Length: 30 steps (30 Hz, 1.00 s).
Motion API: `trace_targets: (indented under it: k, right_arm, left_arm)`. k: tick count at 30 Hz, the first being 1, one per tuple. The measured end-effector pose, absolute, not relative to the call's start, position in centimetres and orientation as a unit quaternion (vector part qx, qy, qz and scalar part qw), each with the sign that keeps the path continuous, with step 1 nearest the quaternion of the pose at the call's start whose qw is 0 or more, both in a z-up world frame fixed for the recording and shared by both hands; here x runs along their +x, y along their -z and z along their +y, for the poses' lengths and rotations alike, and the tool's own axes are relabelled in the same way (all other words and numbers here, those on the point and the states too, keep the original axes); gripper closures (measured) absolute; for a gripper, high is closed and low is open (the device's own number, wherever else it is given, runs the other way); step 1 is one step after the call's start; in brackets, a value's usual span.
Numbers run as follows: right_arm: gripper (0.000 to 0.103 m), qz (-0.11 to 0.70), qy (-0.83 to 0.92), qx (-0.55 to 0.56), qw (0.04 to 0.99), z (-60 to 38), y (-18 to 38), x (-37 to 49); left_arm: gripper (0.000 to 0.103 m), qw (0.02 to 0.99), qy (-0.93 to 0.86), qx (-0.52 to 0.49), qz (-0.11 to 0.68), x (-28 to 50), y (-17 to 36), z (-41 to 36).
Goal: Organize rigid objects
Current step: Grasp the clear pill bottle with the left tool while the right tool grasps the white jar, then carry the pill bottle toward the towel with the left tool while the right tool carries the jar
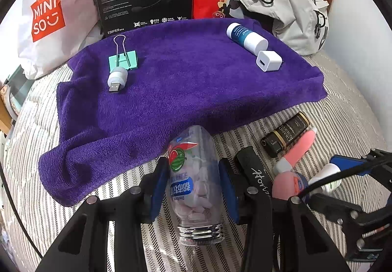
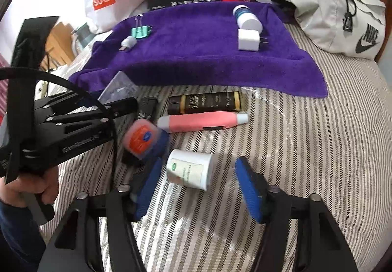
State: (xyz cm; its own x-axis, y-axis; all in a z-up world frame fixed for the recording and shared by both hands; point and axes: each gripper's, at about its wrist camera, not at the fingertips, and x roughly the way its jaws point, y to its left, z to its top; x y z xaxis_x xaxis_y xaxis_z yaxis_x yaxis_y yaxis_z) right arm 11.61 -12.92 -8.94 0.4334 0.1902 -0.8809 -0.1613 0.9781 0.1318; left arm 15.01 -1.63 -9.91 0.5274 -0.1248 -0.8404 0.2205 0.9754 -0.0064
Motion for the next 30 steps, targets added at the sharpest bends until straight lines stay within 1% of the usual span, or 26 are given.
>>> trace_targets:
  k: [1,2,6,9,14,17,21,30]
  right_arm:
    - [0.068,0.517,-0.097,0.012,0.851,-13.1,8.8,11.5]
    - [0.071,0.52,-0.097,0.008,0.849,-13.1,8.9,11.5]
    - [0.071,0.527,-0.082,-0.012,0.846,-14.3,8.7,11.6]
    - [0.071,0.53,-0.079,-0.006,0.844,-15.0,8.9,11.8]
    - [0.072,0.523,-0.073,-0.035,0.849,-14.3,9.0,11.9]
    - [0.072,0.524,-0.08,-0.033,0.847,-14.5,9.0,11.8]
    - [0.072,0.53,-0.096,-0.002,0.842,-15.7,8.5,11.6]
    - [0.072,0.514,-0.123,-0.003,0.849,-15.9,6.3,12.4]
  left_arm:
    - [0.063,0.873,0.099,0.05,0.475,15.0,9.9,-1.6]
    - [0.063,0.873,0.1,0.05,0.474,14.9,9.9,-1.5]
    - [0.063,0.874,0.105,0.048,0.473,14.8,9.9,-1.3]
    - [0.063,0.874,0.105,0.049,0.472,14.8,9.9,-1.4]
    - [0.063,0.877,0.097,0.056,0.467,14.7,9.9,-1.6]
    - [0.064,0.876,0.099,0.055,0.468,14.7,9.8,-1.6]
    - [0.064,0.872,0.105,0.044,0.477,14.6,9.6,-1.1]
    - [0.064,0.868,0.115,0.006,0.483,13.4,8.6,1.3]
